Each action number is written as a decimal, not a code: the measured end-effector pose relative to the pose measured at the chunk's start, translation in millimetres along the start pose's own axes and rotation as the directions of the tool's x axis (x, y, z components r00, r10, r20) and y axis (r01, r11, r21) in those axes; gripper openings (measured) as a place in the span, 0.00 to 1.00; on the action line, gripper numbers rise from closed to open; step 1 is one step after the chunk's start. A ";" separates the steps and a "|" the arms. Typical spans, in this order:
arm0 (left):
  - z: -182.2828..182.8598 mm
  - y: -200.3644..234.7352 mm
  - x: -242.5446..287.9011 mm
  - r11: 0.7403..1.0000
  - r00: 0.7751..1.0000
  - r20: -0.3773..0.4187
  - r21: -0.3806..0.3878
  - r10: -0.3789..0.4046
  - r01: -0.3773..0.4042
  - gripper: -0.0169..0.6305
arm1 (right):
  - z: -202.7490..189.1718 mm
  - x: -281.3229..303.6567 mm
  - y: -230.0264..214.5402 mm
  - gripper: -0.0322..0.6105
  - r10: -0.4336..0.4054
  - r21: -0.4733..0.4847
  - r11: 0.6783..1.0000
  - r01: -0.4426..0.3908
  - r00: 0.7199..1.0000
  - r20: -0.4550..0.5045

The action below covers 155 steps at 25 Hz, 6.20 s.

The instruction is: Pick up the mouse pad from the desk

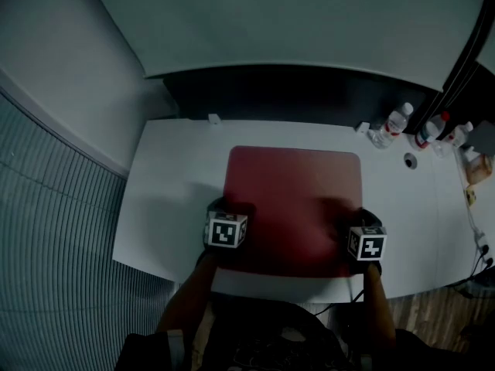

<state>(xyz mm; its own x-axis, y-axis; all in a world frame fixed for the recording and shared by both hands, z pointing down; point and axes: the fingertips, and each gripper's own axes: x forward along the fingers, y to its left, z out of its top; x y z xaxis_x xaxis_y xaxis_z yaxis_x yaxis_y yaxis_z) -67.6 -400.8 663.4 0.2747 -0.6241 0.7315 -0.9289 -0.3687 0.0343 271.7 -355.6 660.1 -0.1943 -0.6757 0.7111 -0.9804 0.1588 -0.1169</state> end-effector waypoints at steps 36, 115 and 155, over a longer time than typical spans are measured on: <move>-3.4 9.0 -0.2 0.996 1.000 0.010 -0.089 0.028 -0.027 0.64 | -3.3 2.7 1.8 0.44 0.000 -0.016 1.000 0.000 1.000 0.007; 112.5 -38.6 -243.9 0.993 0.881 0.463 0.096 -0.099 0.062 0.14 | 110.8 -210.0 148.6 0.18 0.012 -0.141 0.988 0.061 0.884 0.467; 138.3 -45.4 -348.6 0.969 0.733 0.641 0.225 -0.227 0.103 0.15 | 121.8 -329.7 199.8 0.18 -0.178 -0.060 0.956 0.286 0.735 0.655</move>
<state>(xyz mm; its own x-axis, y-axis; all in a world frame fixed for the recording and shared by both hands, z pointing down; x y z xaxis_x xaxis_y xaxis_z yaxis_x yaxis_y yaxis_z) -86.8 -261.7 312.6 0.5713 -0.8155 0.0923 -0.8159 -0.5765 -0.0440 135.8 -188.8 317.8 0.0099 -0.9959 0.0894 -0.9911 0.0021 0.1331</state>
